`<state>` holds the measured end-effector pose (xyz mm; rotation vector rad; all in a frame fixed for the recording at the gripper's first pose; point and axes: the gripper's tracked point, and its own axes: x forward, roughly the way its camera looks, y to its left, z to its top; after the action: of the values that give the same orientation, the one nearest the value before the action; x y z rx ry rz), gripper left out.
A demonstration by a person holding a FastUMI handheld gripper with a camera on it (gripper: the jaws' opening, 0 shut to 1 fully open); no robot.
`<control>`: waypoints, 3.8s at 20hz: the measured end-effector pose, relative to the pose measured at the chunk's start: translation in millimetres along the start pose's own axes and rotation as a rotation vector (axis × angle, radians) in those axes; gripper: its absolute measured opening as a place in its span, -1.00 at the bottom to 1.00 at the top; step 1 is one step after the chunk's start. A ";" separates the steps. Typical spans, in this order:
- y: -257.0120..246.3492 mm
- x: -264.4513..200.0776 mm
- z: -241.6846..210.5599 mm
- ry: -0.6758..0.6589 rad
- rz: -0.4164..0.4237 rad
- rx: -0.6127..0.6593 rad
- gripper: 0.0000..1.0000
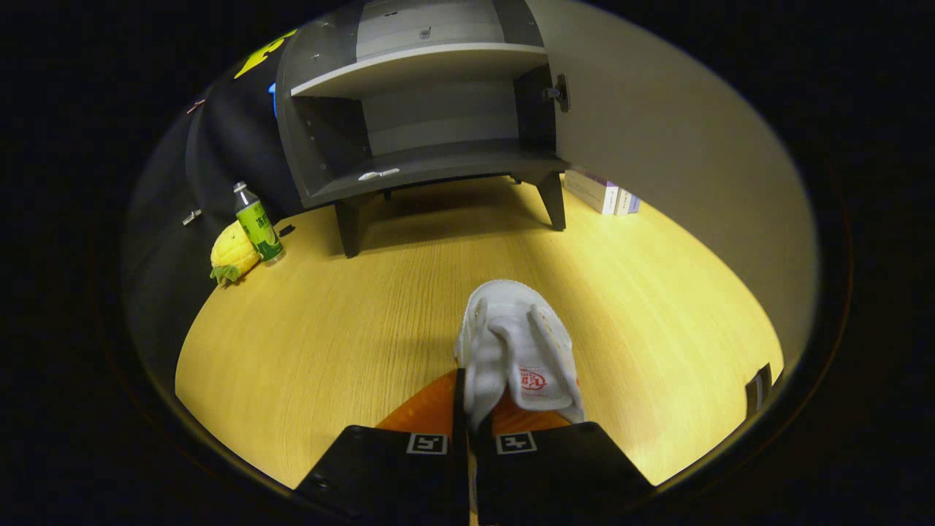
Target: Open the shoe cabinet door, grab the shoes and put them into the shoe cabinet, then close the shoe cabinet door.
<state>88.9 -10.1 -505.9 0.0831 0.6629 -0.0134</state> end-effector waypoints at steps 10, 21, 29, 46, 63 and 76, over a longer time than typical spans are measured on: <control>28.5 -113.2 130.5 -0.173 0.087 0.056 -0.81; 71.4 -187.6 307.7 -0.392 0.132 0.062 -0.82; 87.4 -156.8 432.5 -0.509 0.134 0.027 -0.82; 106.8 65.9 492.8 -0.412 0.047 -0.087 -0.82; 146.7 91.4 447.4 -0.201 0.128 0.063 0.16; 113.6 -67.9 466.0 -0.457 0.031 -0.061 0.97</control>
<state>326.0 64.2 -90.1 0.0291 0.2050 0.0176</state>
